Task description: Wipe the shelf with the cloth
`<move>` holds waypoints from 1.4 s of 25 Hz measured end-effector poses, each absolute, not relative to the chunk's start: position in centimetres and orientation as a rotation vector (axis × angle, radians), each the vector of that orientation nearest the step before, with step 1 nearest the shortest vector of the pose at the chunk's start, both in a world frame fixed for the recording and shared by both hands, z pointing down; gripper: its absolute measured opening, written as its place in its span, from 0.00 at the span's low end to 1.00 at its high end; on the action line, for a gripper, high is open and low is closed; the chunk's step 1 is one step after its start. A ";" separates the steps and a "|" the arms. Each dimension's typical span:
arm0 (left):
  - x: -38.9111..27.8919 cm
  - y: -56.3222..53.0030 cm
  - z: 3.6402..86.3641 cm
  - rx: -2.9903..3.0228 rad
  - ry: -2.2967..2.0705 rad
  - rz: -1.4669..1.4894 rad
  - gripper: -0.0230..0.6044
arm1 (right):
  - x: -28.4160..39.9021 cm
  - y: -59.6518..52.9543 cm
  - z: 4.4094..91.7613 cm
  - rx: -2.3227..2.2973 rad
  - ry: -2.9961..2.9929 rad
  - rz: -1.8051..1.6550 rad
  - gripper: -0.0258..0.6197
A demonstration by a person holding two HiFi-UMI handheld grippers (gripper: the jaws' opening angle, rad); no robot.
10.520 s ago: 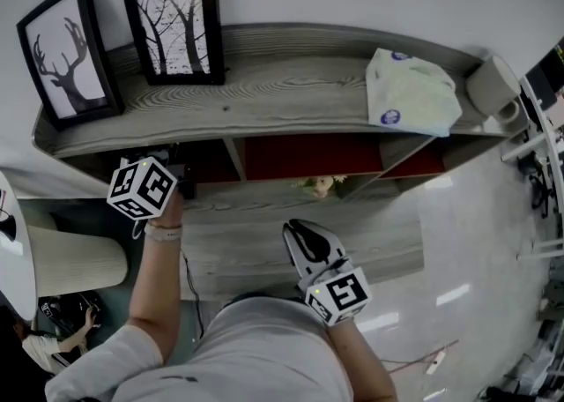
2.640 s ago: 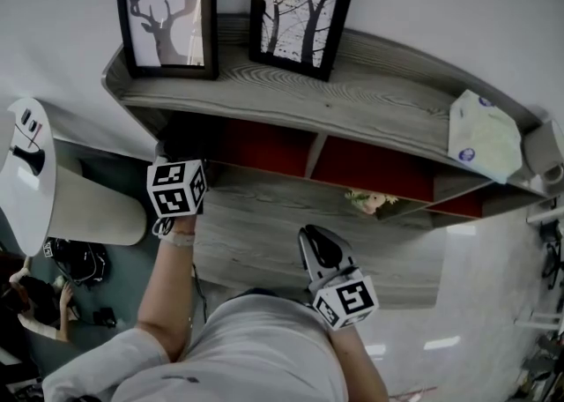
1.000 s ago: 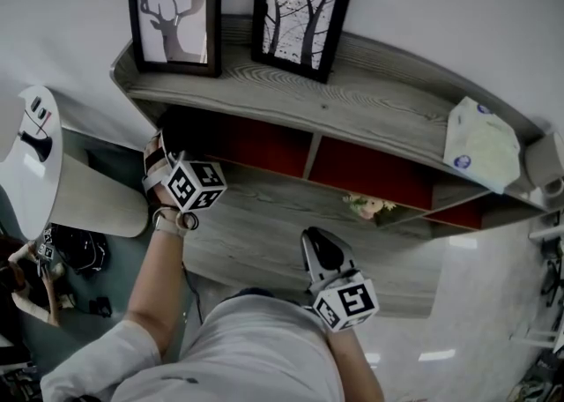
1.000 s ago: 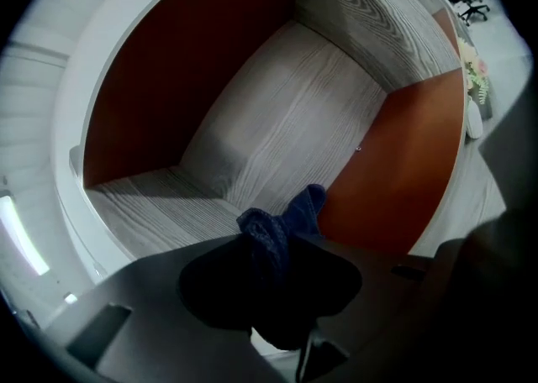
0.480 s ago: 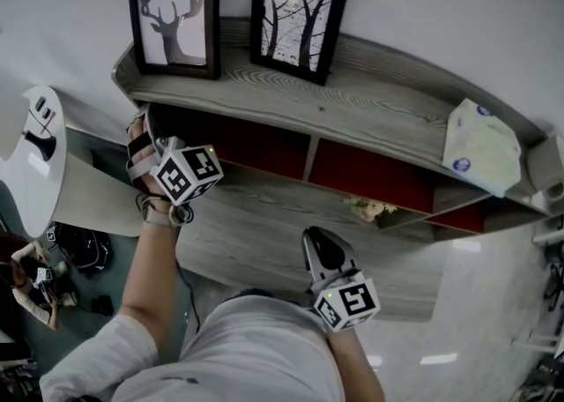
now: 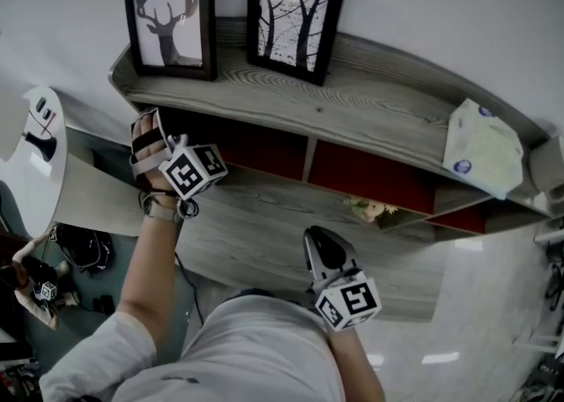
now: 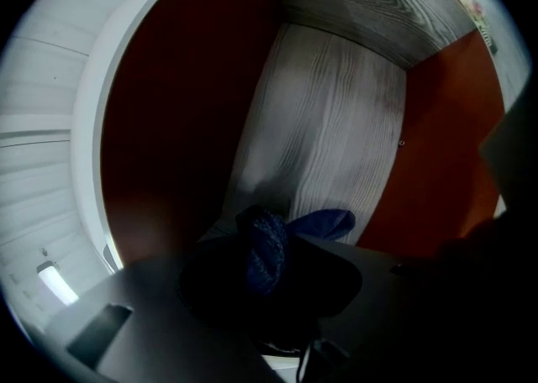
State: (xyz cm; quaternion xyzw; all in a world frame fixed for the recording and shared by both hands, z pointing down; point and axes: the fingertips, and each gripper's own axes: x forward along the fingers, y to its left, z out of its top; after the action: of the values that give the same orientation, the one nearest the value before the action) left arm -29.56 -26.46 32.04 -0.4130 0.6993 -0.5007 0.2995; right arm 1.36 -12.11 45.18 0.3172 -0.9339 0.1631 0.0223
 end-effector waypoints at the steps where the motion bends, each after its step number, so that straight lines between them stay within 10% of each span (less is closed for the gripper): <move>1: -29.6 -26.5 32.2 -1.099 1.855 -1.336 0.23 | 1.3 -12.1 45.2 0.980 -2.894 0.508 0.11; 35: -25.9 -21.6 40.7 -1.555 1.960 -1.318 0.22 | 2.6 -10.2 44.9 0.998 -2.900 0.525 0.11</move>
State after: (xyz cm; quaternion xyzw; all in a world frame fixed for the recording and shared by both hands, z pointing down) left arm -25.90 -21.63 40.73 -0.5431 0.6847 -0.4603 0.1562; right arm 2.61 -10.18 44.92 0.3207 -0.9319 0.1687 0.0148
